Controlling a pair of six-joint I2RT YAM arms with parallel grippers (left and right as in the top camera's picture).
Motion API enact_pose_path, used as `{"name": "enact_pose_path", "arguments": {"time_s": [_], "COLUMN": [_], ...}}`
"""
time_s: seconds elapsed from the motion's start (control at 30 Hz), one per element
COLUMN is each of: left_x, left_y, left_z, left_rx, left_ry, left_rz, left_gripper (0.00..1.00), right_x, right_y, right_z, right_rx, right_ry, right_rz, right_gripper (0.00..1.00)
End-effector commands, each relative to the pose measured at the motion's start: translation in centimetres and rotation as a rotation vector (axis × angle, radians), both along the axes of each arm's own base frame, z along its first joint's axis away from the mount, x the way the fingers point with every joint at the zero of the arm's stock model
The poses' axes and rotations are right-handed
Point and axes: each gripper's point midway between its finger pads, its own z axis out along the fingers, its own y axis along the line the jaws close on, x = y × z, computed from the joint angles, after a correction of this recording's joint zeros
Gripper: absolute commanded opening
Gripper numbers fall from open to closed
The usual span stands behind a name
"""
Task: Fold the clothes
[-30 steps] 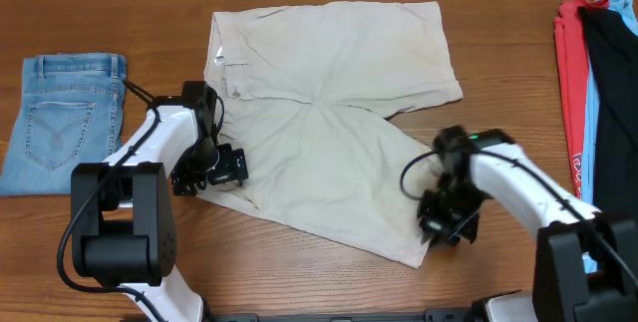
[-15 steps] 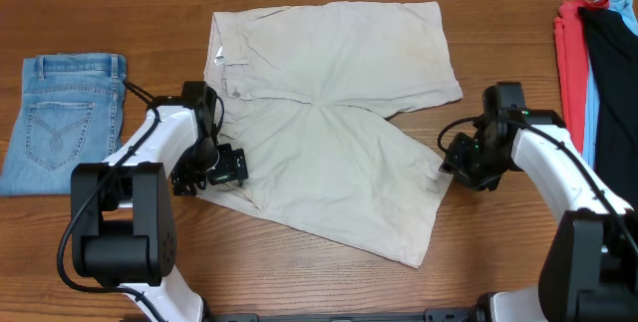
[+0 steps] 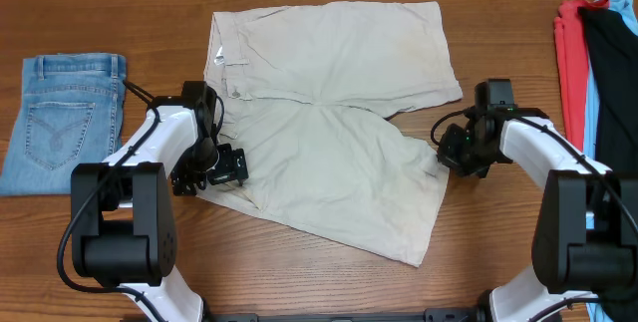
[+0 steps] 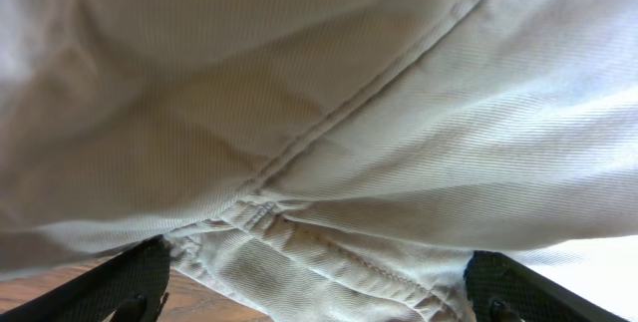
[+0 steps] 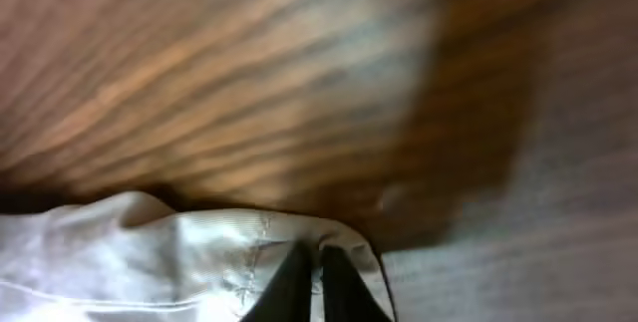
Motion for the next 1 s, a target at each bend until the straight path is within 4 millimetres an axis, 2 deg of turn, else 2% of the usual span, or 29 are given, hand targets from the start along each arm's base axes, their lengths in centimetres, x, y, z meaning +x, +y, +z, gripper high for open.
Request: {"name": "enact_pose_path", "arguments": {"time_s": [0.0, 0.13, 0.23, 0.33, 0.43, 0.57, 0.7, 0.83, 0.97], "left_x": [-4.1, -4.1, -4.1, -4.0, -3.7, -2.7, -1.4, 0.4, 2.3], "left_y": [2.5, 2.5, 2.5, 2.5, 2.4, 1.0, 0.1, 0.1, 0.0], "left_z": [-3.1, -3.1, -3.1, -3.1, -3.2, -3.3, -2.5, -0.5, 3.2], "left_rx": [0.151, 0.151, 0.152, 0.154, 0.154, 0.075, 0.026, 0.020, 0.013], "left_ry": [0.167, 0.167, 0.167, 0.159, 0.146, 0.114, 0.068, -0.024, -0.167], "left_rz": [-0.034, -0.034, -0.034, -0.025, -0.002, 0.019, 0.029, 0.027, 0.023], "left_gripper": [0.97, 0.97, 0.97, 0.96, 0.97, 0.98, 1.00, 1.00, 1.00], "right_x": [1.1, 3.1, 4.9, 5.9, 6.1, 5.7, 5.6, 5.5, 5.1], "right_y": [-1.6, -4.6, -6.9, -8.0, -7.9, -7.8, -7.8, -7.8, -7.8], "right_z": [-0.1, 1.1, 2.8, 3.9, 4.2, 4.0, 4.0, 4.4, 6.4], "right_rx": [-0.065, -0.122, -0.130, -0.134, -0.134, -0.135, -0.135, -0.139, -0.136], "right_ry": [-0.038, -0.092, -0.146, -0.180, -0.192, -0.177, -0.173, -0.167, -0.146], "right_rz": [-0.027, -0.089, -0.141, -0.143, -0.104, -0.090, -0.087, -0.066, -0.064], "right_gripper": [0.04, 0.04, 0.04, 0.04, 0.06, 0.09, 0.16, 0.18, 0.18]}}
